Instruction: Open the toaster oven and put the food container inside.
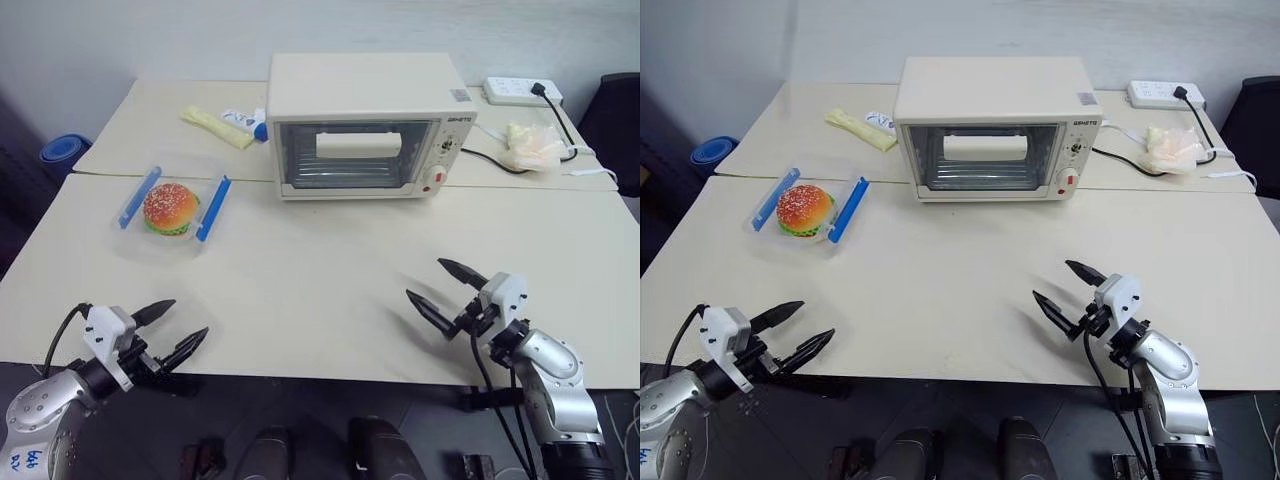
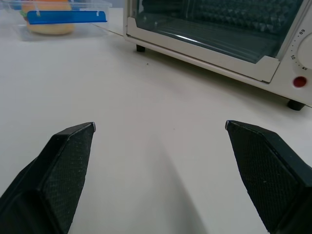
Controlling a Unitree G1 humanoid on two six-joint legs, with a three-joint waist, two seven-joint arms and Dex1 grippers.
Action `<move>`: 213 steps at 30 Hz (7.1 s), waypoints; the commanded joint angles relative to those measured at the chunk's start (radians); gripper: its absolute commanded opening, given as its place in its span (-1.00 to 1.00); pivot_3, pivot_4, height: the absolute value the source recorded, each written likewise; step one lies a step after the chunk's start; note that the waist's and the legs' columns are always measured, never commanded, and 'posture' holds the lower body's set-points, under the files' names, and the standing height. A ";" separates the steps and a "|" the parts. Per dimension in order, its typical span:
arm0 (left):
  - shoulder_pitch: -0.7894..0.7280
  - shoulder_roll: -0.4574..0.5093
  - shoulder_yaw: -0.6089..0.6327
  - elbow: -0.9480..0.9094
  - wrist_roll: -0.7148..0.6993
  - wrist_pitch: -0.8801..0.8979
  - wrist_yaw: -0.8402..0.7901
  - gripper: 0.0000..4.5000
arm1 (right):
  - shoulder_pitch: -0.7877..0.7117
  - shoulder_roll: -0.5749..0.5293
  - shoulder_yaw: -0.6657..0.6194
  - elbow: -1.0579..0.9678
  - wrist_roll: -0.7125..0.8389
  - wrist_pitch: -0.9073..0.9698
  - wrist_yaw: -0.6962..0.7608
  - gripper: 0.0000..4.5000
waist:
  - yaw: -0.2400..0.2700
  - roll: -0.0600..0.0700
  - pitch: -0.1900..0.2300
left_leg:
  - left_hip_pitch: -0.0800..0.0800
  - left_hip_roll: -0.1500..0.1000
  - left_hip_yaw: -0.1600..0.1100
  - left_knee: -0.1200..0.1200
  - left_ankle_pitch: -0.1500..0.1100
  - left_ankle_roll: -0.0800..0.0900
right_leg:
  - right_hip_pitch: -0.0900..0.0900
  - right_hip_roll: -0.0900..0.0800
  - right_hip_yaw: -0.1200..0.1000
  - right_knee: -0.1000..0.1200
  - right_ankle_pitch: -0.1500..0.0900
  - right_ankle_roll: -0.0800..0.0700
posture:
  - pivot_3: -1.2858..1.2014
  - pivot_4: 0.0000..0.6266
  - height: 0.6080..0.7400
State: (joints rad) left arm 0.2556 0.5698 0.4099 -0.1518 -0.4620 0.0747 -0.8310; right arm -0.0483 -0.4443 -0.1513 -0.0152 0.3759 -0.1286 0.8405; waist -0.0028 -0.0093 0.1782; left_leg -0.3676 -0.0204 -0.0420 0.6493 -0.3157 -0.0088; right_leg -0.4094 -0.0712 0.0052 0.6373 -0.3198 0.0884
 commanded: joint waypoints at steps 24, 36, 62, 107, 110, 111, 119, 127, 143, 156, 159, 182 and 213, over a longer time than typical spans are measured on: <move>-0.491 0.121 -0.037 -0.131 -0.435 0.481 -0.004 1.00 | -0.796 0.019 0.052 0.426 0.041 0.290 0.047 0.99 | -0.029 0.001 0.001 | -0.005 -0.001 0.000 0.000 0.003 -0.005 | -0.004 0.000 -0.001 0.006 0.000 0.000 | 0.03 -0.52 1.00; -0.525 0.077 -0.045 -0.129 -0.388 0.454 0.061 1.00 | -0.871 0.065 0.058 0.483 0.045 0.255 0.152 0.99 | -0.029 0.001 0.001 | -0.004 -0.001 0.000 0.003 0.003 -0.006 | -0.005 0.001 -0.001 0.006 0.000 0.000 | 0.03 -0.52 1.00; -1.095 -0.082 -0.268 0.620 0.012 0.135 0.003 -0.98 | -0.520 0.026 0.129 0.138 -0.007 0.217 0.174 1.00 | -0.027 0.000 0.001 | -0.006 0.000 0.002 0.003 0.004 -0.008 | -0.007 0.005 0.000 0.010 0.000 0.000 | 0.03 -0.52 1.00; -0.292 -0.030 0.105 -0.123 -0.155 0.330 0.125 0.64 | -0.029 -0.052 -0.034 -0.136 0.143 0.027 0.156 1.00 | -0.012 0.000 0.001 | -0.002 0.004 0.001 0.006 0.001 -0.004 | -0.002 0.005 0.002 0.006 0.000 0.001 | 0.03 -0.52 1.00; -0.157 -0.082 0.279 -0.161 -0.208 0.359 0.254 0.95 | -0.053 -0.041 -0.014 -0.103 0.142 0.004 0.180 1.00 | -0.004 0.000 0.001 | -0.001 0.003 0.000 0.006 0.000 -0.003 | -0.001 0.004 0.002 0.005 0.000 0.001 | 0.03 -0.52 1.00; -0.120 -0.101 0.318 -0.172 -0.219 0.372 0.297 0.98 | -0.064 -0.037 -0.006 -0.092 0.139 -0.011 0.189 1.00 | 0.000 0.000 0.001 | -0.001 0.004 0.000 0.006 0.000 -0.002 | -0.001 0.004 0.002 0.004 0.000 0.001 | 0.03 -0.52 1.00; -0.132 -0.130 0.448 -0.248 -0.444 0.612 0.647 0.98 | -0.146 -0.034 0.054 -0.033 0.140 -0.073 0.300 1.00 | 0.021 0.000 0.001 | -0.001 0.002 -0.002 0.007 -0.001 -0.001 | 0.001 0.003 0.000 0.003 0.000 0.001 | 0.03 -0.52 1.00; -0.468 -0.040 0.384 -0.113 -0.750 0.942 1.152 0.98 | -0.177 -0.031 0.055 -0.018 0.136 -0.059 0.296 1.00 | 0.023 -0.001 0.001 | -0.001 0.000 -0.003 0.008 0.000 -0.004 | 0.000 0.003 -0.001 0.007 0.000 0.001 | 0.03 -0.52 1.00; -0.907 0.059 0.227 0.364 -0.559 1.095 1.335 0.57 | -0.132 -0.035 0.051 -0.107 0.126 -0.017 0.206 1.00 | 0.000 -0.001 0.000 | -0.003 0.000 -0.002 0.008 0.003 -0.009 | -0.003 0.004 0.000 0.008 0.000 0.001 | 0.03 -0.52 1.00; -0.951 0.075 0.239 0.417 -0.444 1.128 1.273 -0.89 | -0.130 -0.037 0.056 -0.121 0.115 -0.008 0.168 1.00 | -0.002 -0.002 0.000 | -0.002 0.000 -0.001 0.008 0.003 -0.009 | -0.002 0.004 0.000 0.008 0.000 0.001 | 0.03 -0.52 1.00; -0.968 0.098 0.237 0.439 -0.423 1.141 1.232 -0.89 | -0.128 -0.037 0.058 -0.120 0.112 -0.004 0.165 1.00 | -0.004 -0.002 0.000 | -0.002 0.000 0.000 0.008 0.003 -0.010 | -0.003 0.004 0.000 0.009 0.000 0.001 | 0.03 -0.52 1.00; -1.453 0.173 -0.297 0.628 -0.199 1.382 0.603 -0.89 | 0.046 -0.117 -0.039 -0.232 0.146 0.083 0.123 1.00 | 0.012 -0.004 0.001 | -0.004 -0.002 -0.001 0.008 0.003 -0.008 | -0.004 0.003 0.000 0.008 0.000 0.001 | 0.03 -0.52 1.00; -1.736 -0.259 -0.243 0.989 0.126 1.163 0.702 0.20 | 0.178 -0.036 -0.034 -0.383 0.116 0.069 -0.060 1.00 | 0.003 -0.007 0.002 | -0.004 -0.001 0.001 0.009 0.003 -0.009 | -0.004 0.005 0.001 0.010 0.001 0.002 | 0.03 -0.52 1.00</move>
State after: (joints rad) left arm -1.4413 0.3053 0.1432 0.8610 -0.3372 1.2460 -0.1250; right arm 0.1297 -0.4786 -0.1606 -0.3617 0.4829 -0.0409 0.7865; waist 0.0001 -0.0159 0.1807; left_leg -0.3717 -0.0211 -0.0414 0.6581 -0.3123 -0.0183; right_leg -0.4138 -0.0658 0.0058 0.6468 -0.3189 0.0903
